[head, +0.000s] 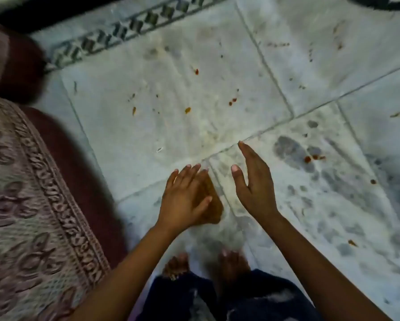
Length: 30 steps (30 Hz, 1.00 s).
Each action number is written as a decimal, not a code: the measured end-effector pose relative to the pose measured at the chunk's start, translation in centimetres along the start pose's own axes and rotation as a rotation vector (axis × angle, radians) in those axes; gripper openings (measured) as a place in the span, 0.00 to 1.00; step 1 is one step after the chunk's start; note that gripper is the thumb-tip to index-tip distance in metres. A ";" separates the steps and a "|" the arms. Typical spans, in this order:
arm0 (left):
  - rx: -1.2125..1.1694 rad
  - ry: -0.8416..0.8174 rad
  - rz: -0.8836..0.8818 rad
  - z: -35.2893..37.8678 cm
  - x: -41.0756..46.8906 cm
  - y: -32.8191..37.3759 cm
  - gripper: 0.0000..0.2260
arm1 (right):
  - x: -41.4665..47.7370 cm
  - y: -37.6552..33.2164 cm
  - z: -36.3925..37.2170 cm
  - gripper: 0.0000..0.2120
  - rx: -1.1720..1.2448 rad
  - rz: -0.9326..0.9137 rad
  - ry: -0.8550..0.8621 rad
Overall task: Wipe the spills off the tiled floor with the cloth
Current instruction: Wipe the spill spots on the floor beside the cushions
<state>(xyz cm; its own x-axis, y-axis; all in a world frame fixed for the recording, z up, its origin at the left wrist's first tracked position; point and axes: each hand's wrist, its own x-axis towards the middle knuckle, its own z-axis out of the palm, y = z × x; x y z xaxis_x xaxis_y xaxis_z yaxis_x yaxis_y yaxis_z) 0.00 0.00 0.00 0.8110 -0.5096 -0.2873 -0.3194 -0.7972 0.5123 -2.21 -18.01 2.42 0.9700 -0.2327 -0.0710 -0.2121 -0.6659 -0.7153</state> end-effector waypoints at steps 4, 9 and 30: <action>0.114 -0.067 0.069 7.6 -0.3 -3.3 0.36 | 0.3 5.3 5.3 0.23 0.004 -0.033 0.022; 0.343 0.026 0.172 12.8 -0.2 -6.0 0.45 | 0.6 8.8 8.0 0.23 0.031 -0.072 0.112; -0.104 0.274 -0.061 1.6 2.7 -8.4 0.33 | 2.3 4.7 7.5 0.25 -0.080 -0.358 0.066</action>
<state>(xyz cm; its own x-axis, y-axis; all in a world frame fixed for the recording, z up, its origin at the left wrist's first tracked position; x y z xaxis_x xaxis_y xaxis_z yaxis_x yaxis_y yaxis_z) 4.08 4.76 -6.36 0.9338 -0.3442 -0.0977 -0.2260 -0.7791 0.5848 -0.09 -16.40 -6.34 0.9751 -0.0182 0.2208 0.1283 -0.7661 -0.6297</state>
